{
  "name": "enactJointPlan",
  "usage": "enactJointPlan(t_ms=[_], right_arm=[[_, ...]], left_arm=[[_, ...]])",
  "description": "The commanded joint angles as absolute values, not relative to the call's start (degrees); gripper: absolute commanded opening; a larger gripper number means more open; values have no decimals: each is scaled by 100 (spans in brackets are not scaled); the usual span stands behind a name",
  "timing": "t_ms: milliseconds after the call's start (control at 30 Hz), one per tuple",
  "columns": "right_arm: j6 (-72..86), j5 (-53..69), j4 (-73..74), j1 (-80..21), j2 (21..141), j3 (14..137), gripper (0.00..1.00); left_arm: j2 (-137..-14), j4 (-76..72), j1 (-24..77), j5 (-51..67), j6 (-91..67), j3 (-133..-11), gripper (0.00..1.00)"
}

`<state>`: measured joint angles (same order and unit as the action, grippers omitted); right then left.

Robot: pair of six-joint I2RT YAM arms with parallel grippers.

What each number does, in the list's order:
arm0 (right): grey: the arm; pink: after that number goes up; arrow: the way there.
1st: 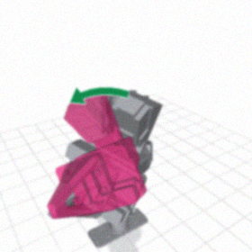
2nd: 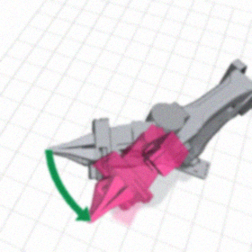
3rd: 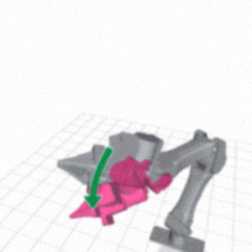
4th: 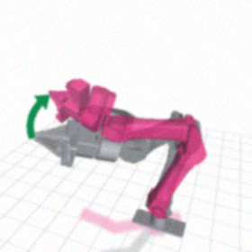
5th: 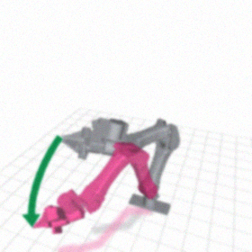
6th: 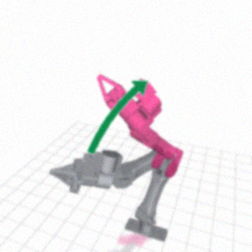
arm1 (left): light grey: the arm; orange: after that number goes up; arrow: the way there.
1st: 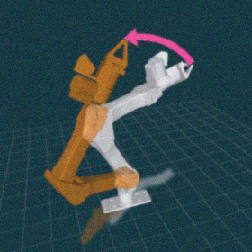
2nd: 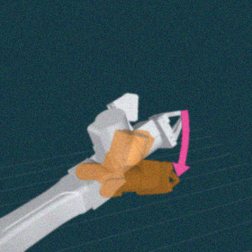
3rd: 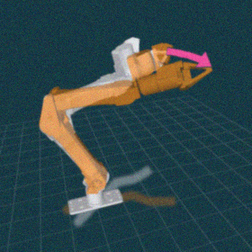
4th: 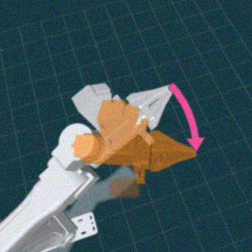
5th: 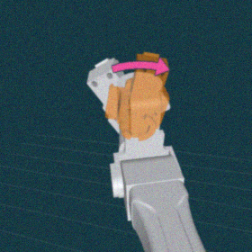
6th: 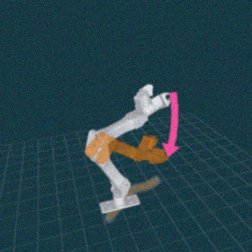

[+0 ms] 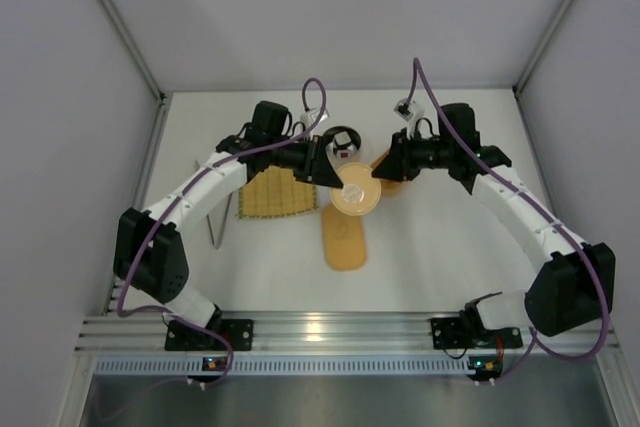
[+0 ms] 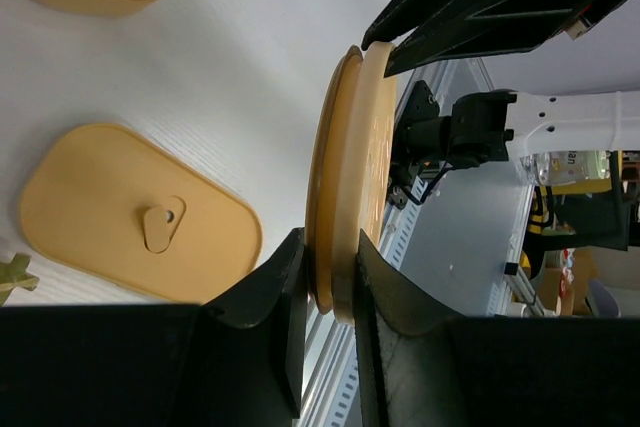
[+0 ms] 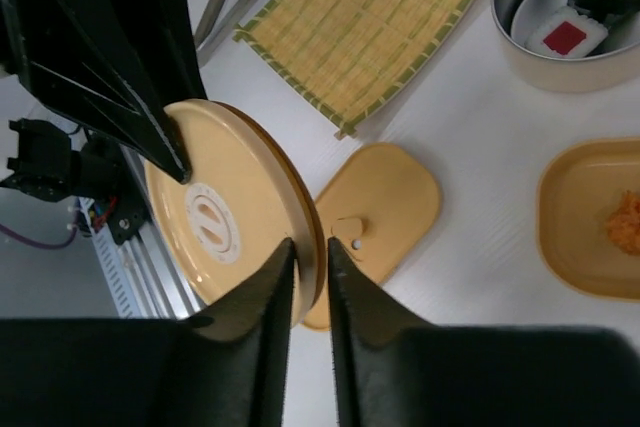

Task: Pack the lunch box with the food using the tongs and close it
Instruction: Close the box lid on the packing box.

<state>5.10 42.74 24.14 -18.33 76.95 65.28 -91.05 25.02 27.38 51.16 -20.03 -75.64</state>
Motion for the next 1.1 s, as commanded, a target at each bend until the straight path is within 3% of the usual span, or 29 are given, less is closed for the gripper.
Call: enactJointPlan(t_ms=[0,100,300,433,567,833,1067], right_arm=[[413,4122,2417,-1933,7796,6855,12],[431,4131,2373,-1942,7813,6882,0],[457,4114,2364,-2013,8041,7075,0],[545,3807,2320,-2013,8235,7268,0],[703,3429,2145,-2013,8455,7418,0],[1046,2637,2030,-1969,9596,8410,0],[1712,2636,2048,-1767,10967,9517,0]], left_arm=[[-9088,2118,2672,5432,-2127,-7726,0],[-9105,1978,2497,5484,-2293,-7647,0],[-9158,1653,2180,5581,-2522,-7611,0],[-9220,1635,2022,5564,-2575,-7638,45],[-9220,1512,1706,5195,-2662,-7620,98],[-9079,1195,766,4325,-2840,-8024,98],[-8763,1143,694,4097,-2619,-7700,98]])
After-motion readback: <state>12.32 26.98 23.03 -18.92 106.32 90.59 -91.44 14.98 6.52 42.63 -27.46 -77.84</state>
